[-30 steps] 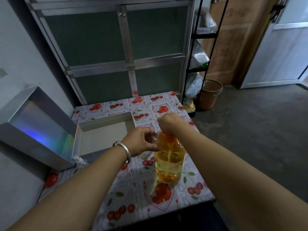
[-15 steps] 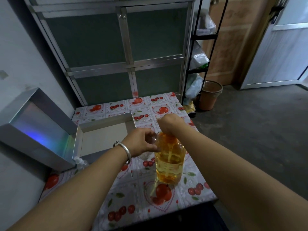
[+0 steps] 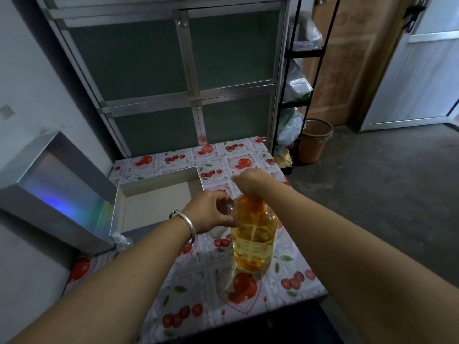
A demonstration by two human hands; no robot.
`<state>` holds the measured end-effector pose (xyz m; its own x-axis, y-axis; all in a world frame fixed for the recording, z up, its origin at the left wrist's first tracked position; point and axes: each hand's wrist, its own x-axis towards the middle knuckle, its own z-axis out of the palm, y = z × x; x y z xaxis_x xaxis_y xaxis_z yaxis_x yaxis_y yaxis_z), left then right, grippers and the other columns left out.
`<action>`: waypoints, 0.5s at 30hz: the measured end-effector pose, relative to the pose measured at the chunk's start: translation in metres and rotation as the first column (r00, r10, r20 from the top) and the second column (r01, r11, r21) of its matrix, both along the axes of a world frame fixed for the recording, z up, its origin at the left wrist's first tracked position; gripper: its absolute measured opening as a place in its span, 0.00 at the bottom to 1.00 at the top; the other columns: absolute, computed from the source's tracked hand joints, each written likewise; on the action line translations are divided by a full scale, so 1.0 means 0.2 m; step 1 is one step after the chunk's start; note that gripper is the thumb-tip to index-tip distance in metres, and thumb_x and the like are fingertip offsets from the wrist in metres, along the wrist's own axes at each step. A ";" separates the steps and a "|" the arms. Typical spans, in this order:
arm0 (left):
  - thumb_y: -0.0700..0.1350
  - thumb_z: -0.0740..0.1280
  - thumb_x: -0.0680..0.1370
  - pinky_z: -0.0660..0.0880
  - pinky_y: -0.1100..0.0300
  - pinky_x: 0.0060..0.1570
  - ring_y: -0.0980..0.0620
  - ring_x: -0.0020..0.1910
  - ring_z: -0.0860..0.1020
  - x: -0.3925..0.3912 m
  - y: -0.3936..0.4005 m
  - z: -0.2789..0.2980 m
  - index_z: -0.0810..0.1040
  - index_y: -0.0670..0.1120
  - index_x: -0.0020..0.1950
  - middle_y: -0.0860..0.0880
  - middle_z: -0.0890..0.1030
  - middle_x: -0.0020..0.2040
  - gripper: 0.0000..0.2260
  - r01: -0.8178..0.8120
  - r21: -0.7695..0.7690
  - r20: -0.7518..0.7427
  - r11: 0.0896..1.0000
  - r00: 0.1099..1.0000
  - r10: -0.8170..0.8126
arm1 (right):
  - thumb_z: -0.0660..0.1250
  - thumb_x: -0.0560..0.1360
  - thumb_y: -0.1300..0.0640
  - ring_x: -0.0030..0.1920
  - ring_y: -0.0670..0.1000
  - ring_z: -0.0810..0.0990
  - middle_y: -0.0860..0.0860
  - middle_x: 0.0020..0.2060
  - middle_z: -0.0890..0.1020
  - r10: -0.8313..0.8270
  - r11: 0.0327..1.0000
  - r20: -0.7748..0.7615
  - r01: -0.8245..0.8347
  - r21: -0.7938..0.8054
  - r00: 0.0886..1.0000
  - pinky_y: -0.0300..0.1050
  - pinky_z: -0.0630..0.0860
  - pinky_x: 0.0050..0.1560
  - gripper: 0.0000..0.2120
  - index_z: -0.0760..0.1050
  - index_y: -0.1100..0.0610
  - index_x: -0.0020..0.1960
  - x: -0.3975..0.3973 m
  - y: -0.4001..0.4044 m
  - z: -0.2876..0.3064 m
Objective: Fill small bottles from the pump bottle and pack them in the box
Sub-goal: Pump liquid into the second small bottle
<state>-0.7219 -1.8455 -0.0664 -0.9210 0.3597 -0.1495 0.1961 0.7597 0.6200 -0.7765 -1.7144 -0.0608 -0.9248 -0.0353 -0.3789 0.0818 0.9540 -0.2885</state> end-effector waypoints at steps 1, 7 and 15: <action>0.48 0.76 0.66 0.72 0.67 0.37 0.54 0.38 0.75 0.00 0.00 0.00 0.77 0.46 0.47 0.52 0.78 0.39 0.14 -0.001 -0.001 -0.001 1.000 1.000 0.001 | 0.55 0.80 0.60 0.67 0.60 0.69 0.59 0.71 0.65 0.023 1.000 0.001 -0.023 0.009 1.000 0.51 0.72 0.61 0.25 0.55 0.55 0.76 0.00 0.00 0.01; 0.47 0.75 0.67 0.73 0.66 0.41 0.53 0.41 0.76 -0.01 0.01 0.01 0.78 0.46 0.51 0.50 0.79 0.43 0.16 0.007 0.006 0.001 1.000 1.000 -0.007 | 0.54 0.80 0.54 0.46 0.53 0.73 0.53 0.48 0.73 -0.046 0.999 -0.064 0.047 0.011 0.997 0.47 0.70 0.48 0.16 0.70 0.57 0.65 -0.03 0.01 -0.05; 0.47 0.76 0.67 0.76 0.59 0.45 0.49 0.43 0.79 -0.01 0.01 0.01 0.78 0.44 0.50 0.47 0.81 0.44 0.15 0.004 0.006 0.007 1.000 1.000 -0.004 | 0.53 0.80 0.58 0.60 0.57 0.73 0.59 0.66 0.70 -0.026 0.999 -0.015 0.026 -0.034 1.000 0.49 0.73 0.56 0.22 0.60 0.57 0.74 -0.01 0.00 0.00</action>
<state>-0.7233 -1.8431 -0.0635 -0.9183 0.3648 -0.1539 0.1949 0.7550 0.6261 -0.7780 -1.7148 -0.0603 -0.9311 -0.0237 -0.3639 0.1018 0.9414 -0.3217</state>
